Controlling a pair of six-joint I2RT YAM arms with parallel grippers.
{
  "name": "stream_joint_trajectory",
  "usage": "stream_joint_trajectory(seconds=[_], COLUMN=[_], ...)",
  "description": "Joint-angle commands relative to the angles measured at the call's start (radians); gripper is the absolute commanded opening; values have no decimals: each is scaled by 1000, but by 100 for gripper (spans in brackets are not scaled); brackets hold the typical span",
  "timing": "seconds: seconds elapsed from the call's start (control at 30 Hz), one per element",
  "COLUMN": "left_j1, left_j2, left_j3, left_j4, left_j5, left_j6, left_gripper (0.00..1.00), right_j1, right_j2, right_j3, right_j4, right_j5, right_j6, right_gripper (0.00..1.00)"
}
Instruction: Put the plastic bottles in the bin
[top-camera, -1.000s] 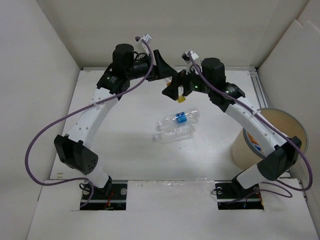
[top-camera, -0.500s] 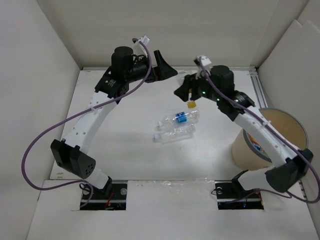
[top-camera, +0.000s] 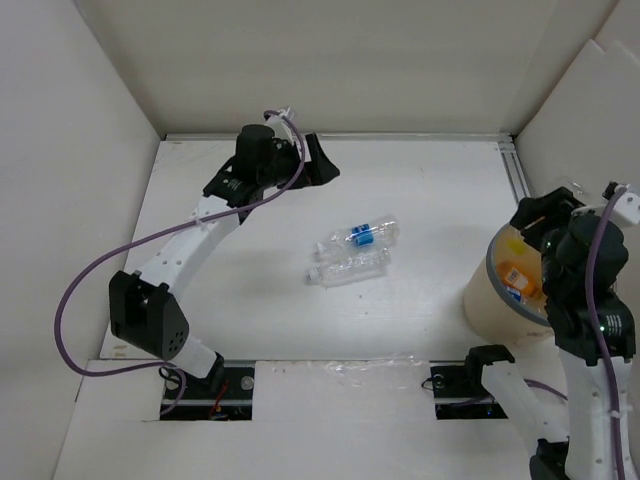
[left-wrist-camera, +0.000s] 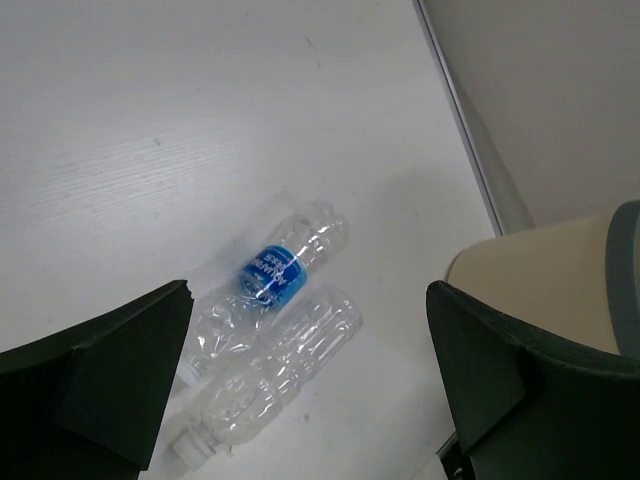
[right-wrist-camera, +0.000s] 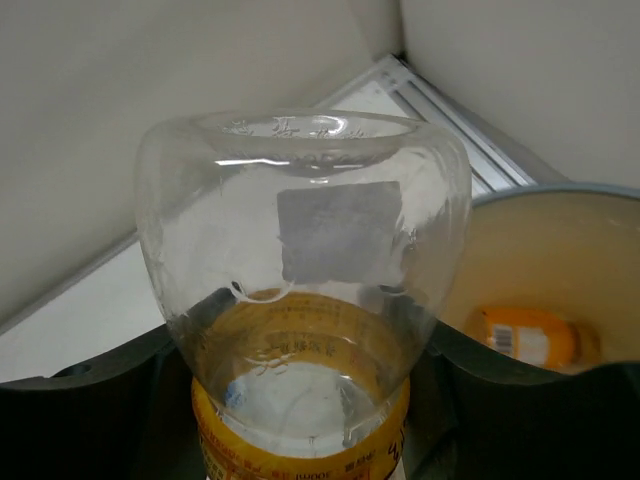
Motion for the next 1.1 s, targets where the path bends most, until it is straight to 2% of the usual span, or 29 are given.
stream_joint_trajectory(seconds=[0.0, 0.03, 0.23, 0.43, 0.5, 0.57, 0.6, 0.67, 0.7, 0.77, 0.8, 0.87, 0.93, 1.07], left_j1=[-3, -3, -3, -3, -3, -14, -31, -74, -100, -169, -189, -241, -270, -353], left_j2=[-62, -62, -107, -72, -30, 22, 46, 105, 175, 241, 270, 344, 411, 517], left_j3=[-46, -58, -166, -154, -120, -74, -74, 22, 61, 168, 196, 245, 274, 351], left_j4=[166, 166, 346, 347, 309, 274, 247, 172, 87, 16, -10, -47, -86, -121], left_j5=[102, 102, 134, 115, 134, 146, 134, 77, 48, -9, -9, -52, -52, -146], left_j6=[52, 52, 150, 231, 265, 325, 360, 493, 536, 602, 648, 664, 678, 687], left_gripper=[100, 100, 100, 100, 100, 100, 100, 100, 100, 100, 100, 100, 100, 100], right_j1=[-25, -25, -25, -25, -25, -25, -25, -25, -25, -25, -25, -25, -25, -25], right_j2=[0, 0, -3, -3, -14, -41, -41, -52, -61, -52, -28, -5, 4, -15], right_j3=[-47, -61, -40, -7, 23, 45, 45, 54, 54, 74, 85, 94, 106, 97], right_j4=[-148, -148, -197, -225, -212, -166, -148, -96, -73, -45, -56, -68, -68, -68], right_j5=[151, 174, 289, 341, 309, 195, 194, 76, 23, -133, -163, -229, -255, -282], right_j6=[74, 86, 140, 180, 180, 108, 108, 48, 21, -43, -44, -83, -97, -108], right_gripper=[63, 99, 99, 99, 99, 99, 99, 99, 99, 99, 99, 99, 99, 99])
